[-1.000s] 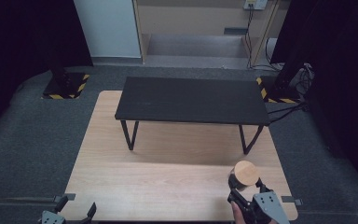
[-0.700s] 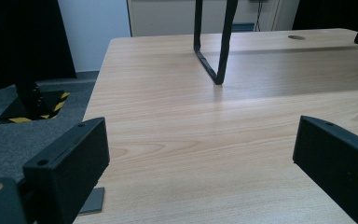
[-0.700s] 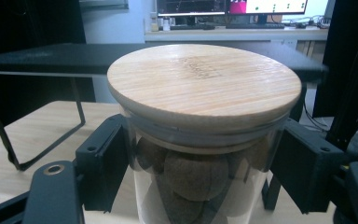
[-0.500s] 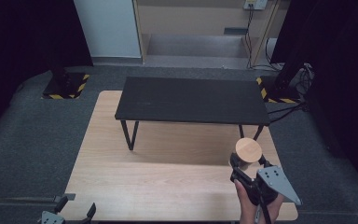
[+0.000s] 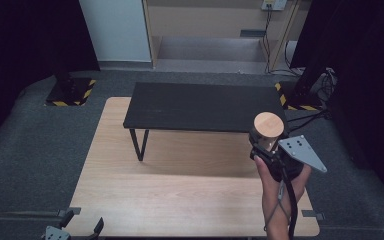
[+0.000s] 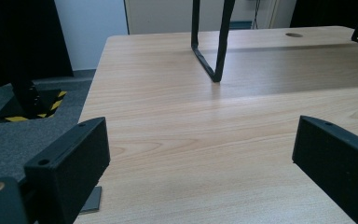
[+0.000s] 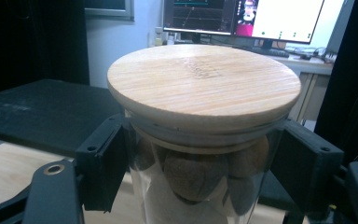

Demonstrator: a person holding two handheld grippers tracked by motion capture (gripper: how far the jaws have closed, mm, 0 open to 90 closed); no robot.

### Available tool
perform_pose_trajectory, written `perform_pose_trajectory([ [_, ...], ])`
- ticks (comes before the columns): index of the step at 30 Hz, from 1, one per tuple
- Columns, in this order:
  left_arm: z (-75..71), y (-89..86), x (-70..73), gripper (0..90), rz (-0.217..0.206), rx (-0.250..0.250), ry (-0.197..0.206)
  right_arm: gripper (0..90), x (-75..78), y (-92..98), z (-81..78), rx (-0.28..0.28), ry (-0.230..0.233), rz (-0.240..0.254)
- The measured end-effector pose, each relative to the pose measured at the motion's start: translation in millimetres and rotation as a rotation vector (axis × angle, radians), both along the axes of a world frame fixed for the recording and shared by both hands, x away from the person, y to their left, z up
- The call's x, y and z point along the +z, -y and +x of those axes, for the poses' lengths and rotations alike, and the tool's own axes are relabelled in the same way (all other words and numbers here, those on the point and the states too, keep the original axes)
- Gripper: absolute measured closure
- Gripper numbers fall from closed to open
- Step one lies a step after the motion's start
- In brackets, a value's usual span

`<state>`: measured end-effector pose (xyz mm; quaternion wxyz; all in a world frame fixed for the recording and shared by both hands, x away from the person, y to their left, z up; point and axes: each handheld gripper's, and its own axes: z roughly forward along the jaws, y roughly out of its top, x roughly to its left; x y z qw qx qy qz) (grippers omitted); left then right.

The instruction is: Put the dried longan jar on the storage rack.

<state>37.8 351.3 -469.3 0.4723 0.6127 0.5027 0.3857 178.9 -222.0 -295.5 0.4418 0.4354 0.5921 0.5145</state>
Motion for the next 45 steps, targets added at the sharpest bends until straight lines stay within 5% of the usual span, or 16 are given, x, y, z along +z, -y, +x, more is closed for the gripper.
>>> perform_pose_trajectory([
  [10,3.1,-0.1,0.9,2.7,-0.003,-0.007,0.000,25.5,14.6,-1.9,35.1,-0.006,-0.012,-0.027],
  [29,5.6,-1.3,2.3,2.6,-0.012,-0.011,0.005,25.5,18.3,2.5,104.6,-0.044,-0.068,-0.038],
  [45,8.8,-1.5,5.5,2.6,-0.008,-0.013,0.008,25.5,8.0,3.7,132.1,-0.056,-0.111,-0.035],
])
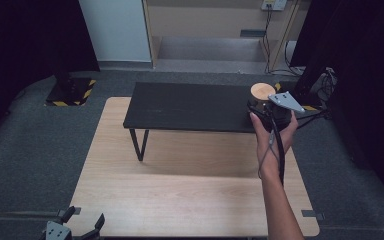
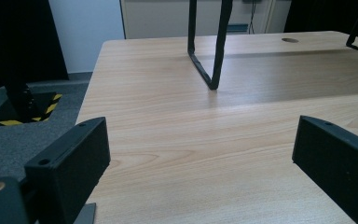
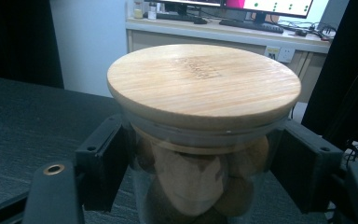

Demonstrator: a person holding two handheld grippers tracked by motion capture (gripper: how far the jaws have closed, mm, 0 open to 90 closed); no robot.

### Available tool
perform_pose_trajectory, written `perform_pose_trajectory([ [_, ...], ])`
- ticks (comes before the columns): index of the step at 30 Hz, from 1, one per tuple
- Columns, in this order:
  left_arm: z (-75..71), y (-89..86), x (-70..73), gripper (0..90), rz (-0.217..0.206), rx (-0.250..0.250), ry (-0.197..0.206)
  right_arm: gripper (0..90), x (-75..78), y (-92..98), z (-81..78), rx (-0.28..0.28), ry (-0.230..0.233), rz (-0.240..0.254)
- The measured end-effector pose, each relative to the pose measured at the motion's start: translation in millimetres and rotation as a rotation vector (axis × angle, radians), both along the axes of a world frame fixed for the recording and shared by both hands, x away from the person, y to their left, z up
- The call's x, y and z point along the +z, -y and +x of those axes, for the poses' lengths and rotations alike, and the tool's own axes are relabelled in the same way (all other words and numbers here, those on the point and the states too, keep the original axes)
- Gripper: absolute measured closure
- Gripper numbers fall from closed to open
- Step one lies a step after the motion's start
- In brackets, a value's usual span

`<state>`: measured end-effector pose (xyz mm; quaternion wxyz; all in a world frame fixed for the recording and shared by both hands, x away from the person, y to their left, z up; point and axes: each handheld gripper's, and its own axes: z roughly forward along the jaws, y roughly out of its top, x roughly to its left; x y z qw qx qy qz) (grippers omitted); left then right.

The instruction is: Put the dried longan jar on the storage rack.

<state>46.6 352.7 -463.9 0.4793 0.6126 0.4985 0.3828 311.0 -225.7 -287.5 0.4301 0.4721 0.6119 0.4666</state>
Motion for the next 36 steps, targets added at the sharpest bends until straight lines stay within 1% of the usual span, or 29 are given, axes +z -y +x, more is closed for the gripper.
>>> perform_pose_trajectory([
  [4,-0.5,-0.3,-0.5,2.6,-0.002,0.002,0.000,25.5,-3.7,1.3,3.7,-0.003,-0.013,0.008],
  [8,-1.2,-0.4,-0.8,2.6,-0.002,0.003,-0.002,25.5,-6.7,0.6,5.6,-0.008,-0.027,0.007],
  [9,-1.4,-0.5,-0.9,2.6,-0.002,0.004,-0.002,25.5,-9.2,1.4,5.3,-0.007,-0.020,0.017],
  [14,-1.4,-0.4,-0.8,2.6,-0.004,0.006,-0.002,25.5,-11.9,3.2,6.0,-0.003,-0.013,0.028],
  [18,-1.0,0.8,-0.8,2.6,-0.002,0.002,-0.001,25.4,-15.4,6.5,7.0,-0.002,-0.010,0.059],
  [34,-2.5,-0.8,-0.3,2.6,-0.006,0.005,0.004,25.2,-15.9,6.6,6.8,-0.001,-0.008,0.060],
  [35,-2.7,-0.9,-0.3,2.6,-0.007,0.006,0.004,23.2,-16.2,6.6,6.7,0.000,-0.005,0.058],
  [36,-3.0,-1.4,-0.4,2.6,-0.010,0.006,0.004,16.2,-16.7,7.0,6.8,0.005,0.004,0.061],
])
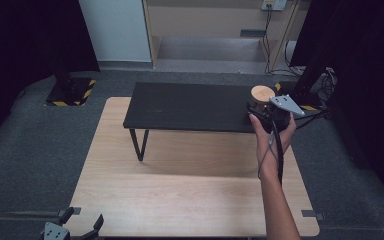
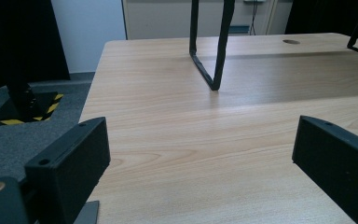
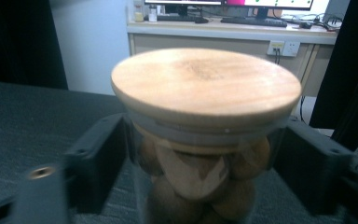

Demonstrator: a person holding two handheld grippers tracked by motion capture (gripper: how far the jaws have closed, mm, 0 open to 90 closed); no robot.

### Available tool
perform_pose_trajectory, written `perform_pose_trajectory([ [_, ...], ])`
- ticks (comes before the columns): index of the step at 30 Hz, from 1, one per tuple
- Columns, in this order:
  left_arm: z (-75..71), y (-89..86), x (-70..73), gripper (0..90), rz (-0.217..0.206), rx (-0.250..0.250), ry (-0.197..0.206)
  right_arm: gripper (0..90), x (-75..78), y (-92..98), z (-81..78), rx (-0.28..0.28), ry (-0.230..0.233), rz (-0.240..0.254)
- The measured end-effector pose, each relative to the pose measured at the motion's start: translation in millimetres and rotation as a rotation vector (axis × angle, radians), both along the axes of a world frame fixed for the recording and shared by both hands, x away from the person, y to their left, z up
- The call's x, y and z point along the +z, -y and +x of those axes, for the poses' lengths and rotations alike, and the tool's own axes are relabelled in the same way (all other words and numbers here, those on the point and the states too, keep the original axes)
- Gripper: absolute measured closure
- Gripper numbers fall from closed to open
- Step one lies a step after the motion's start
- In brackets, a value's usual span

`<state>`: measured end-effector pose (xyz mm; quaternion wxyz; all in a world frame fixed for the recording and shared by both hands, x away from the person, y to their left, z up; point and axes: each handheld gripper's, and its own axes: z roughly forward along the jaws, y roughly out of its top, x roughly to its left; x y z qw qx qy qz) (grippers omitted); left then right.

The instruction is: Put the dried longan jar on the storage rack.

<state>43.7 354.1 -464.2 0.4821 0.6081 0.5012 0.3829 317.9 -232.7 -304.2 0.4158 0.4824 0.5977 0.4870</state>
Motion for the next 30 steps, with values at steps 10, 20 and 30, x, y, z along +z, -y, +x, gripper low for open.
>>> perform_pose_trajectory([
  [10,-1.1,-0.5,-0.5,2.6,-0.004,-0.002,-0.002,2.6,4.2,-4.7,2.2,-0.013,-0.004,0.006],
  [20,-1.9,-1.4,0.4,2.6,-0.004,0.001,0.005,1.2,5.0,-3.5,-0.4,-0.028,-0.012,0.015],
  [30,-1.7,-0.9,0.8,2.6,-0.004,-0.005,0.006,1.8,0.7,1.4,-23.1,-0.003,0.009,0.030],
])
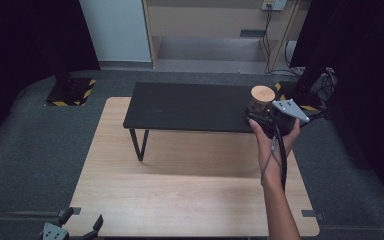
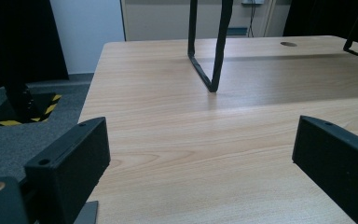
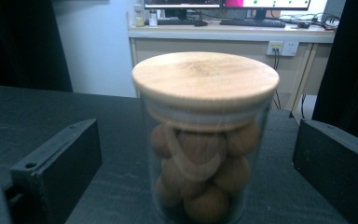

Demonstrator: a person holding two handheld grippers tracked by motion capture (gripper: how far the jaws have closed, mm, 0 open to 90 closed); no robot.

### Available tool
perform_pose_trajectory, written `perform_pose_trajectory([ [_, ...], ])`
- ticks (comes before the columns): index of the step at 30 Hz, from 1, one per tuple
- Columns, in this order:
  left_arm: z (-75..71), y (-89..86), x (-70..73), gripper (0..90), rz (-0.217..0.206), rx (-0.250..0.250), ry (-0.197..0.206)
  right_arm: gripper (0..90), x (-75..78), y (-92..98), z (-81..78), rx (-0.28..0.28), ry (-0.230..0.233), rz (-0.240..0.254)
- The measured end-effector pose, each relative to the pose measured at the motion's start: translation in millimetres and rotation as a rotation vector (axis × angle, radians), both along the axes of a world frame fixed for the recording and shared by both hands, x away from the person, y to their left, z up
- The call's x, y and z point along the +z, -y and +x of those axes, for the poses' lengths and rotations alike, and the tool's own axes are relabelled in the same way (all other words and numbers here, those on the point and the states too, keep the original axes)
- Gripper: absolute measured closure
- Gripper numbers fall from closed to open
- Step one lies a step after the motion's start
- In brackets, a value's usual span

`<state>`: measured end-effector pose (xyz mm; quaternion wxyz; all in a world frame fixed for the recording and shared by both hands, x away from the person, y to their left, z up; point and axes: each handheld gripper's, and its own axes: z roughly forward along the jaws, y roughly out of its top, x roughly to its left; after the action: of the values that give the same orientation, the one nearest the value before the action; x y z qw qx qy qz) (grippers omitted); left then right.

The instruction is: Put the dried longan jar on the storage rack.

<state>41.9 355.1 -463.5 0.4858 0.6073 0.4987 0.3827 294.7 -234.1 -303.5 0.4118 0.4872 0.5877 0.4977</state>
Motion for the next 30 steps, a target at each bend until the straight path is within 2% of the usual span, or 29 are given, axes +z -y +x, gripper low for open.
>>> perform_pose_trajectory([
  [10,1.8,0.7,0.2,2.6,0.002,-0.002,-0.007,2.4,-22.7,0.6,-47.8,0.025,0.051,0.030],
  [14,3.0,1.7,0.7,2.6,0.003,-0.007,-0.007,2.6,-31.7,-3.2,-74.5,0.027,0.070,0.027],
  [16,3.5,2.2,0.8,2.6,0.004,-0.010,-0.007,2.6,-33.7,-3.9,-80.2,0.028,0.070,0.024],
  [17,4.4,2.8,0.7,2.6,0.005,-0.014,-0.007,2.6,-39.7,-5.3,-92.7,0.025,0.069,0.020],
  [22,6.7,3.8,1.2,2.6,0.008,-0.026,-0.011,2.7,-55.2,-4.1,-115.7,0.021,0.058,0.022],
  [26,7.9,5.8,1.6,2.6,0.009,-0.028,-0.006,2.8,-71.6,-2.0,-134.3,0.016,0.037,0.035],
  [30,10.8,6.6,1.9,2.6,0.008,-0.031,-0.012,3.0,-91.2,-3.1,-154.2,0.004,0.037,0.042],
])
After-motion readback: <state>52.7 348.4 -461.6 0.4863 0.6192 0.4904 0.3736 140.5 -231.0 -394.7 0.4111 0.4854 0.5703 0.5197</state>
